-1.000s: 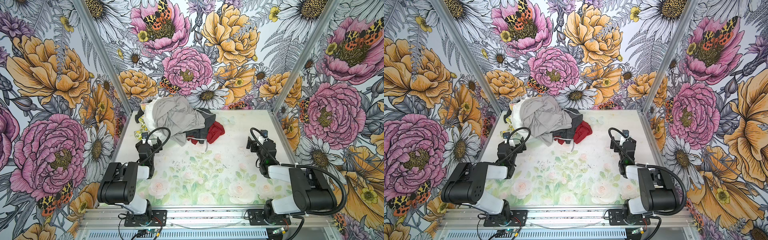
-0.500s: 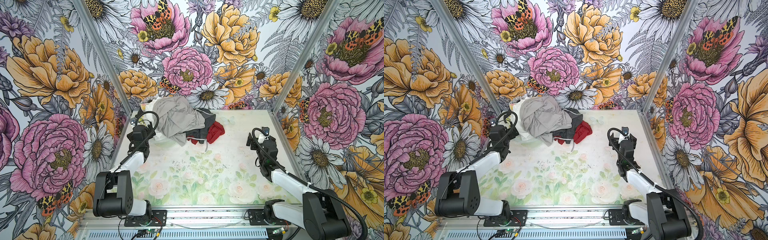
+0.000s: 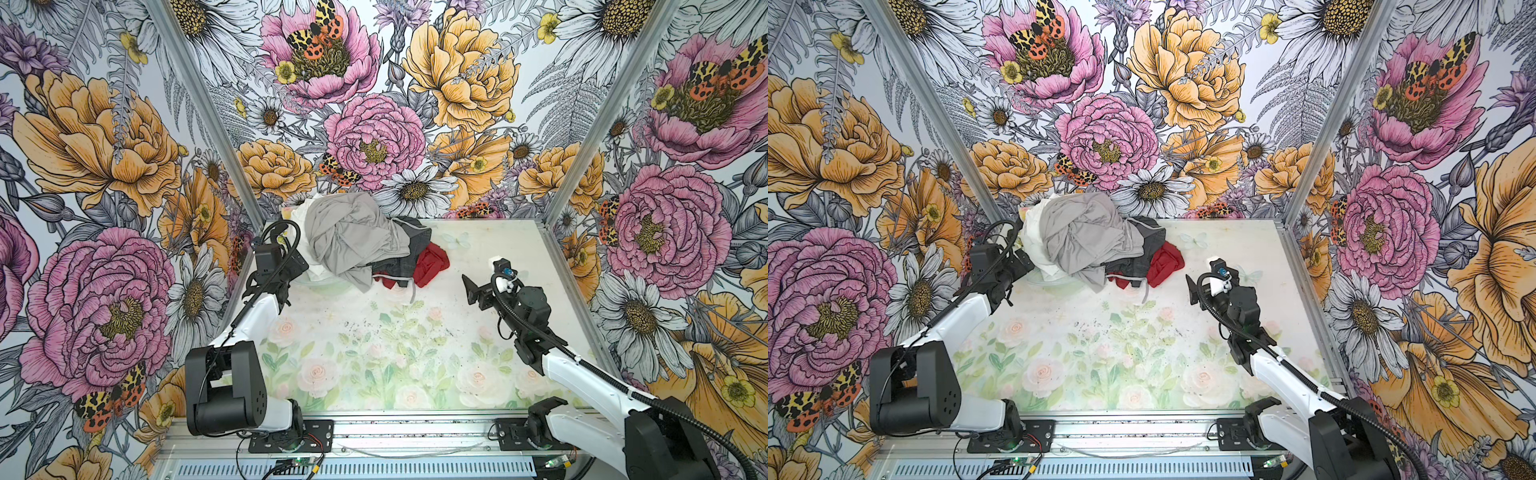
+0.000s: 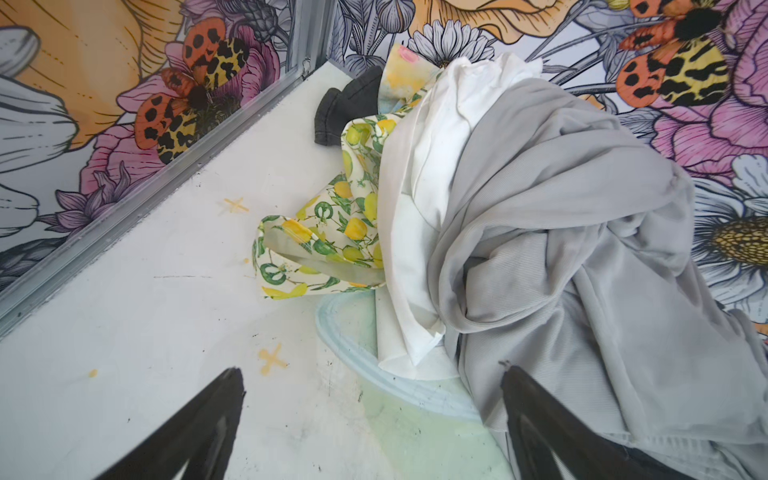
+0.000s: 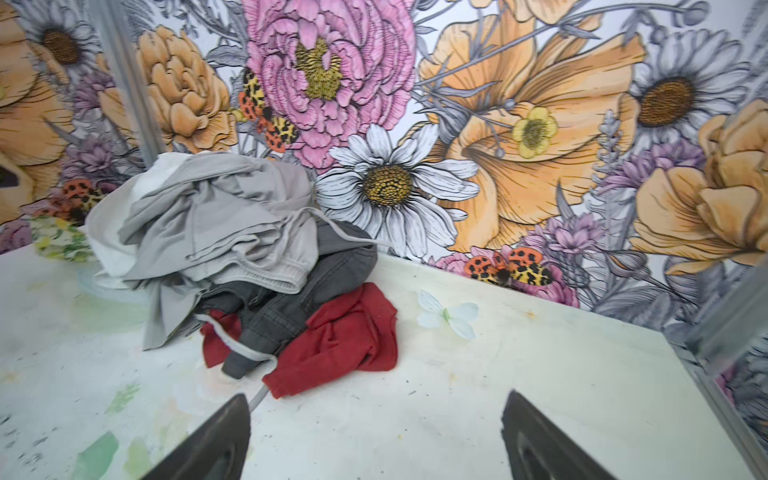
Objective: Pick out a specific cloth from the pile
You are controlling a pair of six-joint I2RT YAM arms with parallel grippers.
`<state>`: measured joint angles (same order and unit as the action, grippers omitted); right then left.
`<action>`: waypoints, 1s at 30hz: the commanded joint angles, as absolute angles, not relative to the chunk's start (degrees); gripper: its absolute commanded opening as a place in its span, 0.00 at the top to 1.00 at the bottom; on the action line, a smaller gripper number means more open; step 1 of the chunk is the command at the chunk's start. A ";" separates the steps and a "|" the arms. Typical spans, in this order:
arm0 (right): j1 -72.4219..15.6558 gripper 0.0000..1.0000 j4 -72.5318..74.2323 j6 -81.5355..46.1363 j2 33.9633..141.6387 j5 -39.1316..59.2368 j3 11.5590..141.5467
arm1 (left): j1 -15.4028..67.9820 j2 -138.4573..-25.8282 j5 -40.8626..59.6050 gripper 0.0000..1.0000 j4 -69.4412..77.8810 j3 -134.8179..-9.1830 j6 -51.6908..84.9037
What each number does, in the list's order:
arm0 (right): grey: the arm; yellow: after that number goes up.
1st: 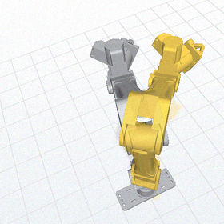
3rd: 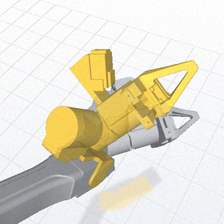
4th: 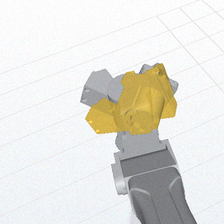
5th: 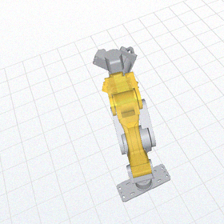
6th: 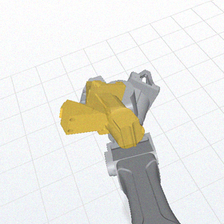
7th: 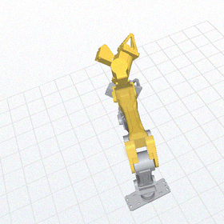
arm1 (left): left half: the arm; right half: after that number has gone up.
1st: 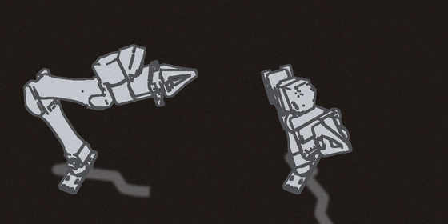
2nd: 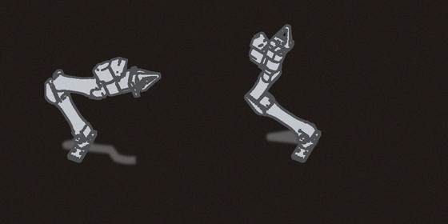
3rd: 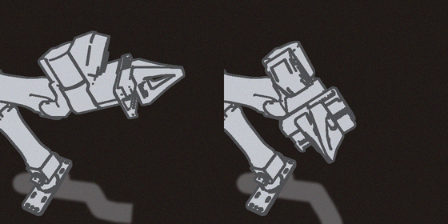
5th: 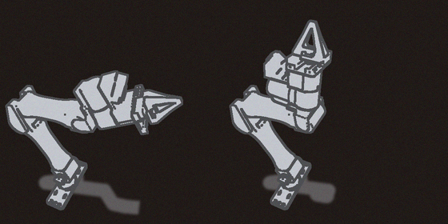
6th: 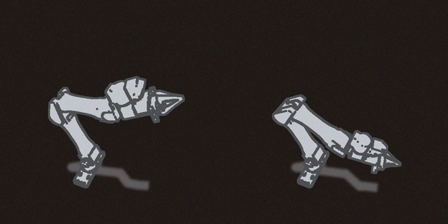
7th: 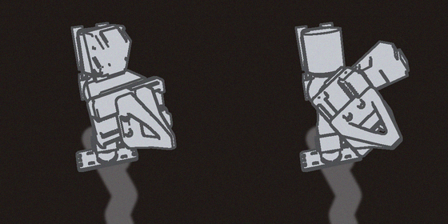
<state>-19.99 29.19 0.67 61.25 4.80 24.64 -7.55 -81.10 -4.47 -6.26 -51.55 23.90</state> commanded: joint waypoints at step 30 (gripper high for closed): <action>-36.89 0.22 31.09 9.90 72.04 9.82 29.14 | -8.22 -101.69 -1.85 0.49 -20.66 -76.09 26.38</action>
